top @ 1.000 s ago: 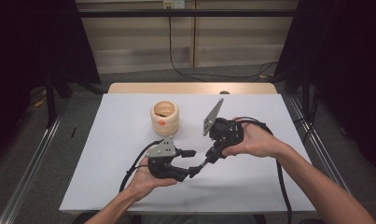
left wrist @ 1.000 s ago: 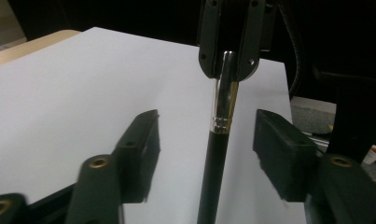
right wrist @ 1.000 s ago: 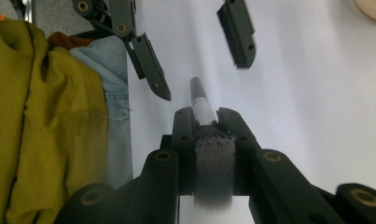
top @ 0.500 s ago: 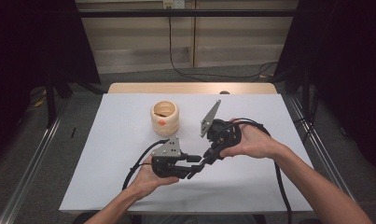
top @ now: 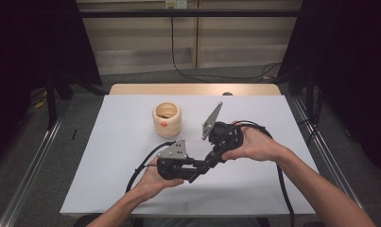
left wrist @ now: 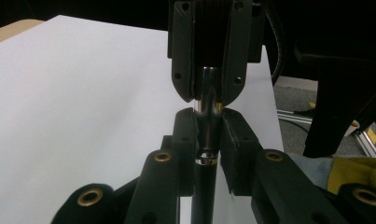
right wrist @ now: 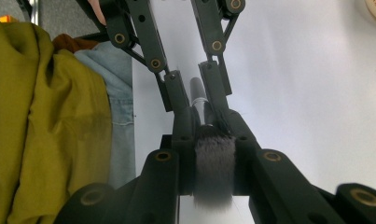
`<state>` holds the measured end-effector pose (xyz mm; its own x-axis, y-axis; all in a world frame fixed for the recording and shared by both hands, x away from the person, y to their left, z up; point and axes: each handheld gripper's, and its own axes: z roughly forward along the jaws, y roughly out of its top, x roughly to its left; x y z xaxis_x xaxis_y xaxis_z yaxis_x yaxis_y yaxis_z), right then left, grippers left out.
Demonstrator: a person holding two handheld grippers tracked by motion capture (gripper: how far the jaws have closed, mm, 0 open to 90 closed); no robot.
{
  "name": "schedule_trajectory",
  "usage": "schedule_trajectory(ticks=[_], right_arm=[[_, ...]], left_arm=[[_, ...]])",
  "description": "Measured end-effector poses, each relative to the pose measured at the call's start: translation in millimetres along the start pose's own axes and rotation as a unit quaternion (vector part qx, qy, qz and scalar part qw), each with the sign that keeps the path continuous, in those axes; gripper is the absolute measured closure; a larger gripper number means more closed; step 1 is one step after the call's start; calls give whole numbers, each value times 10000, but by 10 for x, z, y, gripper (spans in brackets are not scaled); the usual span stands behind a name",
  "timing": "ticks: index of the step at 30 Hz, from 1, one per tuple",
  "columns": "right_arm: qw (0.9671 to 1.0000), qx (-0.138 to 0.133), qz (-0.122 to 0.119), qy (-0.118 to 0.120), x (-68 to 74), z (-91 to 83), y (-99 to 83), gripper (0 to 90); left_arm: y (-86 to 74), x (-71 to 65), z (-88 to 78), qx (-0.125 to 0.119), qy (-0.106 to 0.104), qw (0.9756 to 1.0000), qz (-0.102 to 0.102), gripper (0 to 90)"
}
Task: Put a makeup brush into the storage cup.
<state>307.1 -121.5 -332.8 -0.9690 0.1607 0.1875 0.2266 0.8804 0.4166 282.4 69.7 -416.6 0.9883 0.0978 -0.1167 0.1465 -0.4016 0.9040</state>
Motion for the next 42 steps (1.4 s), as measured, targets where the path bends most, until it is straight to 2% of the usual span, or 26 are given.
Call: schedule_trajectory(ticks=[7, 12, 19, 28, 30, 35, 37, 42], right_arm=[[9999, -101, -22, 58, -5, 3, -24, 766], [9998, -151, -29, 98, -12, 10, -41, 764], [9998, -164, -14, 115, -20, 18, -43, 754], [9994, -301, -9, 167, -16, 18, -60, 687], [9991, -387, -2, 193, -20, 18, -72, 662], [9981, -593, 26, 193, -29, 18, -105, 512], [9975, -698, -6, 137, -11, 27, -111, 442], [9949, -1003, 96, -66, -3, 25, -121, 248]], left_arm=[[-6, -2, 4, 17, -42, 10000, 57, 780], [-20, 5, 29, 10, -120, 9999, 1, 781], [-29, 5, 30, 35, -127, 9999, -9, 781], [-25, 6, 11, 19, -138, 9999, 5, 781], [-21, 11, 0, -24, -142, 9999, -22, 781], [-11, 29, -38, -40, -120, 9999, -37, 781], [-12, 34, -55, -38, -106, 9999, -31, 781], [-11, 36, -73, -52, -76, 9999, -53, 781]])
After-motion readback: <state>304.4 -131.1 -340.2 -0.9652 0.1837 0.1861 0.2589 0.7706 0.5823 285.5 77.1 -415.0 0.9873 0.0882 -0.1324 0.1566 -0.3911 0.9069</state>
